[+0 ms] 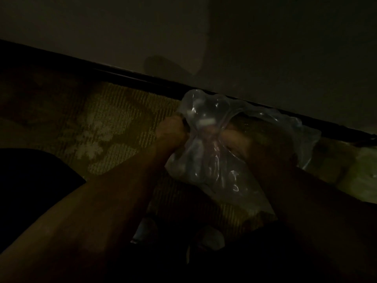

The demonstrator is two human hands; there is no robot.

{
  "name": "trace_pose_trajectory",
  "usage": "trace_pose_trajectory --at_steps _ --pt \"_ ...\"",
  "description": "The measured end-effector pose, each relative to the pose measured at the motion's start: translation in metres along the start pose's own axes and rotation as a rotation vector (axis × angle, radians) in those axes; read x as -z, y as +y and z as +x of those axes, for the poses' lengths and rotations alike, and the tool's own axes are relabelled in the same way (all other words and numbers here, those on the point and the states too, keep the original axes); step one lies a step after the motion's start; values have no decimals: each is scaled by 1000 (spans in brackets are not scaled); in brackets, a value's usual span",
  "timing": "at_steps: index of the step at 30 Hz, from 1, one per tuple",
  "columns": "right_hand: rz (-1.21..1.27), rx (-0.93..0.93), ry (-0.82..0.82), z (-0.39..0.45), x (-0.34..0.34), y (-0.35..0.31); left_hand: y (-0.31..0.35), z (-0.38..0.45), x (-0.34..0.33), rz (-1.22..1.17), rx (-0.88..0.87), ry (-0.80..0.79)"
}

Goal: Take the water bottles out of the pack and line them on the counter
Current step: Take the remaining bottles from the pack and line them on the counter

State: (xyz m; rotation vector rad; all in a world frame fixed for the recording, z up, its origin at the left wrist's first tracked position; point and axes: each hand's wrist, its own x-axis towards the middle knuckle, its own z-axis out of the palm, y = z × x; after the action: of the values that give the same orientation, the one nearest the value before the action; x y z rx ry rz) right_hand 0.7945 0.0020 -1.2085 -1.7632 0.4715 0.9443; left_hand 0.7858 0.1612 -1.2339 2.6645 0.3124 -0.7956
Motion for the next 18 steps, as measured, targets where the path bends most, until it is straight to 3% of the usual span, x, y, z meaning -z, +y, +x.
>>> trace_pose_trajectory --at_steps 6,18 --pt "64 48 54 -15 -8 -7 -11 -10 14 -266 -3 -22" --pt "-45 61 105 -34 -12 -13 -14 -18 28 -347 -84 -157"
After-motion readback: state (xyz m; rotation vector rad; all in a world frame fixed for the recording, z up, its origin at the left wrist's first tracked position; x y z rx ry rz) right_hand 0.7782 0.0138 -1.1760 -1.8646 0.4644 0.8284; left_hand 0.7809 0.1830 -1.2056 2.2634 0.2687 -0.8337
